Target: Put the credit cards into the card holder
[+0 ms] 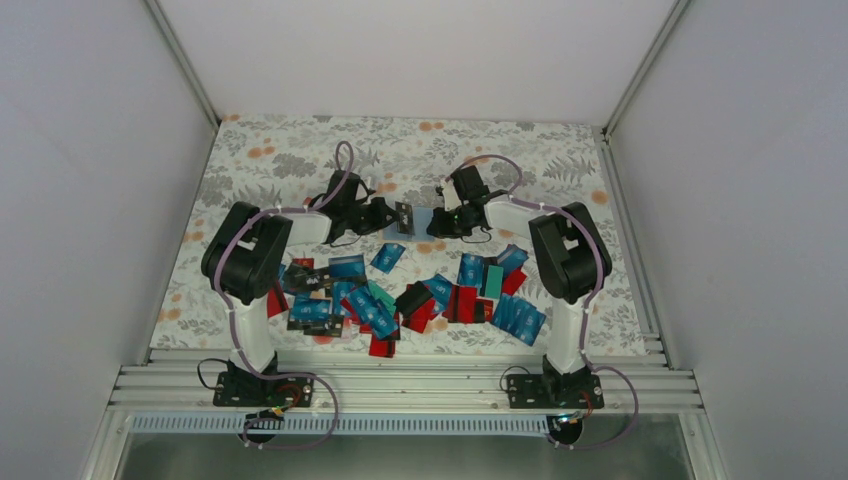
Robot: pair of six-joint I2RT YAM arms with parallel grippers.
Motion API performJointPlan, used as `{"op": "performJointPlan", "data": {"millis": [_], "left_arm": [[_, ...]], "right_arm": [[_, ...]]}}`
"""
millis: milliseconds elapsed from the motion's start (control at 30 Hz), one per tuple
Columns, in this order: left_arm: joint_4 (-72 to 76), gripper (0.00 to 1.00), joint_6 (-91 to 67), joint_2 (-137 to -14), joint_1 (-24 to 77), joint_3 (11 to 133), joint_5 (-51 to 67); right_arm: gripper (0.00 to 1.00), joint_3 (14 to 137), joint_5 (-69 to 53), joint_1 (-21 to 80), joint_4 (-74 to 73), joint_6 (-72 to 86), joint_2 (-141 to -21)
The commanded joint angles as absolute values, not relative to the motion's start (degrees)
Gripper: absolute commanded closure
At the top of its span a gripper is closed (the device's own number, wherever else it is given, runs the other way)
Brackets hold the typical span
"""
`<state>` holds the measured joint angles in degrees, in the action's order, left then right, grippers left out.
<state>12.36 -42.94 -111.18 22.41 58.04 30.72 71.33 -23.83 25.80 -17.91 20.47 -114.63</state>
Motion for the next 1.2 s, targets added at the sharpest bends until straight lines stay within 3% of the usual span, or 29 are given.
{"op": "performJointPlan", "data": {"millis": [0,233,367,733,1167], "left_arm": [[12.83,0.98,-42.77,-111.98,22.76,57.72,31.74],[10.34,0.98,-41.84,-112.53,22.76,58.54,31.60],[9.83,0.98,-41.72,-112.63,22.76,58.52,31.73],[7.20,0.98,-40.72,-112.86,22.76,59.53,31.55],[3.31,0.98,-39.37,-113.46,22.76,61.03,31.59]], "right_arm": [[0.86,71.40,-22.38,25.68,-21.65,19.72,-112.41],[0.76,72.42,-20.35,24.56,-22.14,19.96,-109.55],[0.76,72.44,-17.98,23.55,-21.86,20.70,-109.49],[0.89,75.21,-18.36,22.41,-20.71,22.06,-115.45],[0.92,75.23,-19.76,22.41,-19.62,21.98,-118.85]]}}
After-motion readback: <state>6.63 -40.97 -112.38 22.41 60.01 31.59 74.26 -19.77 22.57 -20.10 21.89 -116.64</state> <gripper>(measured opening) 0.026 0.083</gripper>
